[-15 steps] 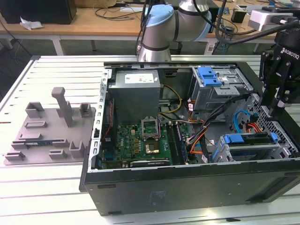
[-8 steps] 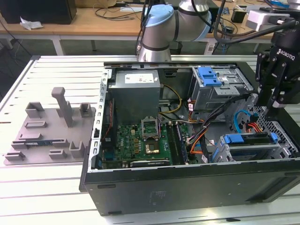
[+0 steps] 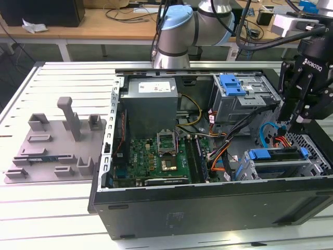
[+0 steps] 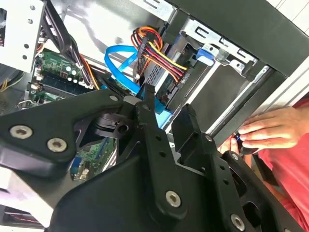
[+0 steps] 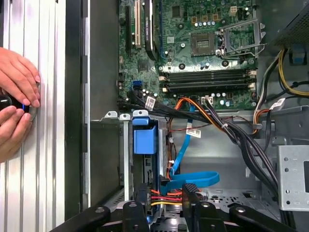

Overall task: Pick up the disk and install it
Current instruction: 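Insert the second disk wire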

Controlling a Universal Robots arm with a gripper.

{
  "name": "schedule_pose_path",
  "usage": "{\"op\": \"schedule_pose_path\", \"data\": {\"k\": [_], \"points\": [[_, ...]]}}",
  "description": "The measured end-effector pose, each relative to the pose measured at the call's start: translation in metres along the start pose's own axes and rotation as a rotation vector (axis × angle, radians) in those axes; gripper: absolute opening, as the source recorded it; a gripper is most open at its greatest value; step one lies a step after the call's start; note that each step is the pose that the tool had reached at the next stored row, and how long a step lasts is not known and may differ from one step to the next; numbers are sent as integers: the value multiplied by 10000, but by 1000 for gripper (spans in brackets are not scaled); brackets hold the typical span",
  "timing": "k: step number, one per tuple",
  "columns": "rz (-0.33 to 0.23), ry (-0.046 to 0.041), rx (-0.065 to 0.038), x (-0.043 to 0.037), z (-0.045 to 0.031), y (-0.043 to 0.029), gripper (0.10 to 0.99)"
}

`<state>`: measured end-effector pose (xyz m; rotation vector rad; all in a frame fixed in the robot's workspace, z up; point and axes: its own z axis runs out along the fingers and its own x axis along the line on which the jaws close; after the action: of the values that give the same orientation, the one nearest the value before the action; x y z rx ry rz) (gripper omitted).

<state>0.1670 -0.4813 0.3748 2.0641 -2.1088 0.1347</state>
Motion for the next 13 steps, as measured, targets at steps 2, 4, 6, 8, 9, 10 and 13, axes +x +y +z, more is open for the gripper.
{"op": "schedule_pose_path", "data": {"k": [2,4,6,8,9,10,13], "points": [[5,37,0,-4,7,-1,420],[10,70,0,-8,13,-1,420],[30,120,-3,-15,24,0,420],[105,152,-17,-20,35,13,420],[127,161,-22,-21,39,16,420],[158,180,-27,-23,46,20,420],[227,215,-40,-28,68,28,420]]}}
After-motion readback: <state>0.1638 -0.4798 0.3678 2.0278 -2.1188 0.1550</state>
